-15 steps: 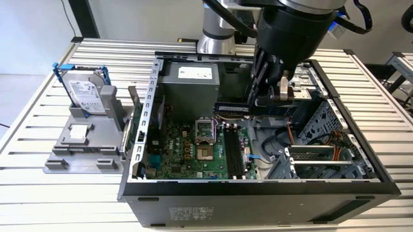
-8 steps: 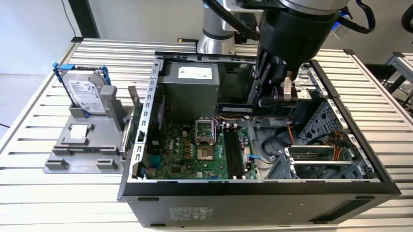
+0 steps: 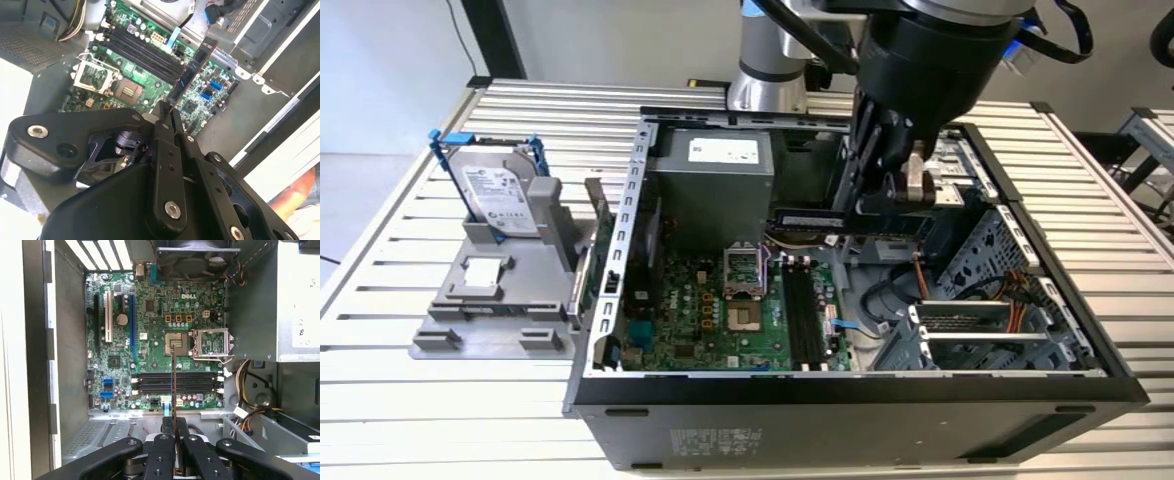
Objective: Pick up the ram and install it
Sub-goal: 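Pick up the ram and move it above insertion slot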
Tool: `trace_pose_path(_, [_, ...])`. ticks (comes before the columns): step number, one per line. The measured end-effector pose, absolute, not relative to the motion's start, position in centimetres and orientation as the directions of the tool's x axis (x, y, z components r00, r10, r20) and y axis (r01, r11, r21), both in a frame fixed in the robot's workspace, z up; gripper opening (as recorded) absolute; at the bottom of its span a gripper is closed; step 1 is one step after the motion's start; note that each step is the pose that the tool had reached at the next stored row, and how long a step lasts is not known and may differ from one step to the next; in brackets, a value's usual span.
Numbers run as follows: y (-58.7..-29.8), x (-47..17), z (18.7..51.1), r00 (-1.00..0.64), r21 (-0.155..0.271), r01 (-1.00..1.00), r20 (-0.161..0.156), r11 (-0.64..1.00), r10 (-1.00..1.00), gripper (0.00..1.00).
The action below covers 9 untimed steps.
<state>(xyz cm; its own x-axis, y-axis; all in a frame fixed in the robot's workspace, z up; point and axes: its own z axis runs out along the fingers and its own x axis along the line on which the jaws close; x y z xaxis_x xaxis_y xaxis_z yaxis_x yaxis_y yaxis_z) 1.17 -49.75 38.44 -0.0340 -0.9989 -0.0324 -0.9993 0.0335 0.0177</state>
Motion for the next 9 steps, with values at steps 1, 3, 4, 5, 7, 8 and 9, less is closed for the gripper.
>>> trace_pose_path(1, [-49.7, 1.3, 38.4, -0.034, 0.018, -0.999, -0.032, 0.033, -0.999, 0.0])
trace_pose_path(3, [-49.5, 1.7, 38.4, -0.034, 0.018, -0.999, -0.033, 0.033, -0.999, 0.0])
trace_pose_path(4, [-49.5, 1.9, 38.4, -0.034, 0.018, -0.999, -0.032, 0.033, -0.999, 0.0])
trace_pose_path(5, [-49.4, 2.1, 38.4, -0.034, 0.018, -0.999, -0.033, 0.033, -0.999, 0.0])
trace_pose_path(7, [-49.2, 2.4, 38.4, -0.034, 0.018, -0.999, -0.033, 0.033, -0.999, 0.0])
trace_pose_path(8, [-49.2, 2.4, 38.4, -0.034, 0.018, -0.999, -0.032, 0.033, -0.999, 0.0])
trace_pose_path(9, [-49.2, 2.4, 38.4, -0.034, 0.018, -0.999, -0.032, 0.033, -0.999, 0.0])
